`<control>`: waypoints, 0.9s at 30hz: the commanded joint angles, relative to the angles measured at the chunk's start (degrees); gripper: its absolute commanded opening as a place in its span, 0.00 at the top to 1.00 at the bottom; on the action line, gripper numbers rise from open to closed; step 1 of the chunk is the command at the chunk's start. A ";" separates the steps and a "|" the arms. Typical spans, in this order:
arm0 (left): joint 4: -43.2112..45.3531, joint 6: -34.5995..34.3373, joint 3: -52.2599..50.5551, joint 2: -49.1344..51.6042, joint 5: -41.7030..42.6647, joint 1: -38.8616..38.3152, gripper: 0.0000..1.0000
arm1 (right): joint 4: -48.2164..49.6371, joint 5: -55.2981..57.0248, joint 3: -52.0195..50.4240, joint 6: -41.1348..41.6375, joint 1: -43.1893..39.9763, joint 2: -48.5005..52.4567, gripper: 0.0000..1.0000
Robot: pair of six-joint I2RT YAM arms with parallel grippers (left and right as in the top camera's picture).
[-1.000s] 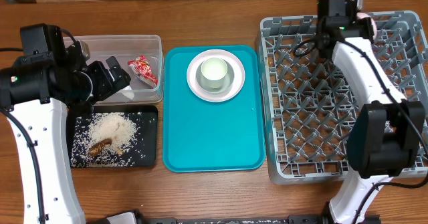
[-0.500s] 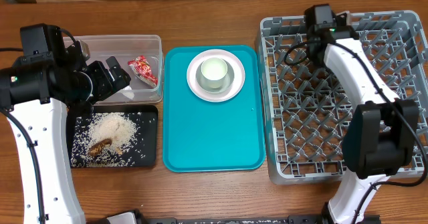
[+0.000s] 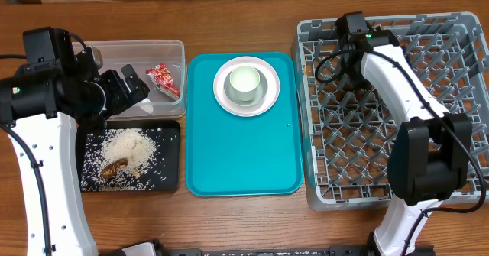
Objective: Sort waste into correct bins and load items into the dishwasher
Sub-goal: 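Release the plate and move the right gripper to the white cup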
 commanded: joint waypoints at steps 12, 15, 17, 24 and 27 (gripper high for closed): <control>0.07 -0.17 0.55 -0.35 0.46 -0.15 0.00 | -2.38 -18.95 2.29 0.28 0.33 -6.62 0.00; 0.07 -0.17 0.55 -0.35 0.46 -0.15 0.00 | -1.77 -22.95 3.04 0.28 0.15 -9.35 0.00; 0.07 -0.17 0.55 -0.35 0.46 -0.15 0.00 | -0.37 -25.09 3.06 0.28 0.11 -10.25 0.00; 0.07 -0.17 0.55 -0.35 0.46 -0.15 0.00 | 6.60 -28.22 2.75 0.31 0.11 -10.32 0.71; 0.07 -0.17 0.55 -0.35 0.46 -0.15 0.00 | 11.87 -28.24 2.56 0.31 -0.02 -10.25 0.85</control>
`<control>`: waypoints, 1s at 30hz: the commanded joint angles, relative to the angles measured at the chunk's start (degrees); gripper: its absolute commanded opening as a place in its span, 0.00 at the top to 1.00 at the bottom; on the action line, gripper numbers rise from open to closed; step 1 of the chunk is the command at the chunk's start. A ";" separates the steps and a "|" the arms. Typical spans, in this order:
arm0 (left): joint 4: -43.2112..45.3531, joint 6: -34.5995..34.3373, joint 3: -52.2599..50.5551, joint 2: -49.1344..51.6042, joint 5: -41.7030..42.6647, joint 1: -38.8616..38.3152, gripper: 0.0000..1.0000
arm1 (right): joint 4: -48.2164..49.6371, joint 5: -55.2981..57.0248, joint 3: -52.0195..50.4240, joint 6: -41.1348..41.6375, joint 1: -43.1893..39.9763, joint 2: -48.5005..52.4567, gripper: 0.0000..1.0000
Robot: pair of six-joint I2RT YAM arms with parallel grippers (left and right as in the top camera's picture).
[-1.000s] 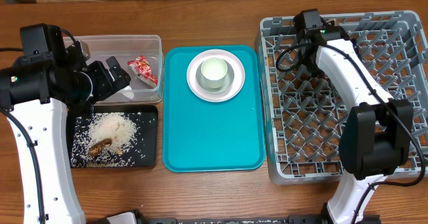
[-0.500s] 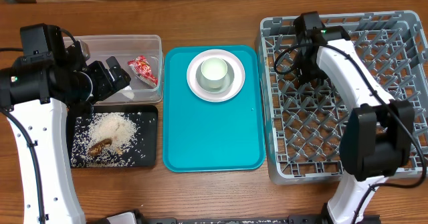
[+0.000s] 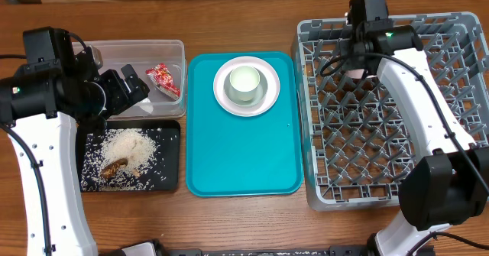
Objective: Sort waste into correct bins and load items into the dishwasher
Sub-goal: 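Release the plate and move the right gripper to the white cup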
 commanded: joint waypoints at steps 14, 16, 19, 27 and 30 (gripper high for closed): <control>0.09 -0.17 0.55 -0.35 0.44 -0.15 0.00 | 6.91 -1.49 -0.61 6.27 -7.78 6.43 0.88; 0.09 -0.17 0.55 -0.35 0.44 -0.15 0.00 | 4.90 -1.44 -0.61 6.23 -8.74 6.51 0.88; 0.09 -0.17 0.55 -0.35 0.44 -0.15 0.00 | 0.35 -1.20 -0.59 6.23 -10.34 6.49 0.88; 0.09 -0.17 0.55 -0.35 0.44 -0.15 0.00 | -8.68 -1.25 0.20 6.23 -13.94 6.05 0.89; 0.09 -0.17 0.55 -0.35 0.44 -0.15 0.00 | -10.21 -2.10 1.97 6.23 -13.77 4.70 0.89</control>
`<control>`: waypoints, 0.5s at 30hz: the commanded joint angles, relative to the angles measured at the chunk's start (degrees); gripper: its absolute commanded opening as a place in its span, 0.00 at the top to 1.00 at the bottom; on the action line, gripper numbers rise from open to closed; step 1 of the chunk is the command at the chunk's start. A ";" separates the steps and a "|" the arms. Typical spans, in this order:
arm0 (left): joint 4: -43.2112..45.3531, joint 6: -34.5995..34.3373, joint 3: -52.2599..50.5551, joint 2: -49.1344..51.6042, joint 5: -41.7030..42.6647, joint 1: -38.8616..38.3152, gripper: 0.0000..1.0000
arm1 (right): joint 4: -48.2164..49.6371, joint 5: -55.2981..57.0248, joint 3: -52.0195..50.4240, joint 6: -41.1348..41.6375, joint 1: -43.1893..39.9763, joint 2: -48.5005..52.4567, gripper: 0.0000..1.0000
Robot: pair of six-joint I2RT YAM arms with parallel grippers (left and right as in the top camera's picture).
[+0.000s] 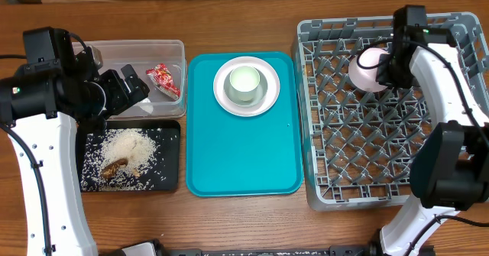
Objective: Sort waste into correct bins and load items into the dishwasher
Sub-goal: 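Release the plate and move the right gripper to the white cup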
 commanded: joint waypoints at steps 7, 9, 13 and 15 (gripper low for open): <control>0.07 -0.17 0.55 -0.35 0.44 -0.15 0.00 | -2.45 -27.47 6.64 0.48 2.23 -5.97 0.88; 0.04 -0.17 0.55 -0.35 0.44 -0.15 0.00 | -1.86 -39.85 6.64 0.48 2.91 -6.25 0.83; 0.07 -0.17 0.55 -0.35 0.44 -0.15 0.00 | -1.73 -50.21 6.43 0.48 5.16 -6.21 0.79; 0.07 -0.17 0.55 -0.35 0.44 -0.15 0.00 | -1.88 -51.78 6.43 0.50 7.02 -6.21 0.75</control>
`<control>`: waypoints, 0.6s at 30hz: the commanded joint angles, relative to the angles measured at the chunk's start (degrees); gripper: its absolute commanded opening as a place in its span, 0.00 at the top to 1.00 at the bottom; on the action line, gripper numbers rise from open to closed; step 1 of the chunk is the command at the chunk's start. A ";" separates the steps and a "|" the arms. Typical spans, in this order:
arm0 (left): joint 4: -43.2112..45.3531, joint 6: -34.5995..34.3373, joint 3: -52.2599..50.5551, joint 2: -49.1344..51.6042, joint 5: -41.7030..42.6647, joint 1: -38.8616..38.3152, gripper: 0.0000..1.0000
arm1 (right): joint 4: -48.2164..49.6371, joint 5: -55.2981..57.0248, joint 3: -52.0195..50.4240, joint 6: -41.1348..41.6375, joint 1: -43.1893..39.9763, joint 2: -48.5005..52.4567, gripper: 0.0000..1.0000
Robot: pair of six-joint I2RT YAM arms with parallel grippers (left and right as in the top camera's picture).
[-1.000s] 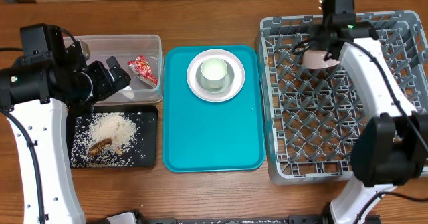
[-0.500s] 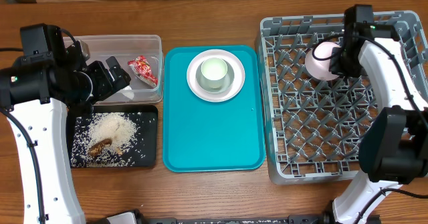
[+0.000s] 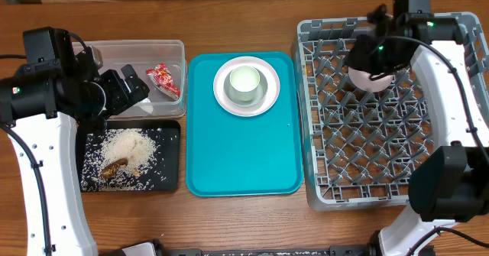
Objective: Sort waste into correct bins and load items into the dishwasher
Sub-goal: 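Release the plate and move the right gripper to the white cup, then lower the right gripper into the white cup and grasp it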
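Observation:
A pale green cup (image 3: 244, 84) stands on a white plate (image 3: 223, 95) at the back of the teal tray (image 3: 243, 153). A pink bowl (image 3: 365, 76) sits among the pegs at the back of the grey dish rack (image 3: 382, 157). My right gripper (image 3: 376, 57) reaches over the bowl from the right and covers its upper part, seemingly shut on its rim. My left gripper (image 3: 135, 85) hangs open and empty over the clear bin (image 3: 130, 53), beside a red wrapper (image 3: 163, 80).
A black tray (image 3: 170, 181) at the front left holds spilled rice (image 3: 131, 150) and a brown food scrap (image 3: 114, 166). The rack's walls rise along the table's right side. The right arm spans the rack's right half.
The right wrist has turned so the gripper now lies across the top of the pink bowl instead of at its right edge. The bowl sits slightly lower in the rack. The left arm is unchanged.
The right gripper was at the rack's back left corner. Then it was a little further right with something pink under it. Later the pink bowl showed at the rack's back middle with the gripper at its edge, where it remains. The left arm stayed still.

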 commanded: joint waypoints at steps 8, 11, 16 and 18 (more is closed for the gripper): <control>0.07 -0.20 0.55 -0.35 0.44 -0.15 0.00 | 0.50 -11.56 1.14 0.07 12.35 -1.27 0.58; 0.07 -0.20 0.55 -0.35 0.44 -0.15 0.00 | 1.99 -10.73 1.07 0.07 16.59 -1.27 0.46; 0.07 -0.20 0.55 -0.35 0.44 -0.15 0.00 | 5.18 -5.64 0.92 0.07 23.21 -1.27 0.35; 0.07 -0.20 0.55 -0.35 0.44 -0.15 0.00 | 6.54 -3.10 0.92 0.07 25.66 -1.22 0.33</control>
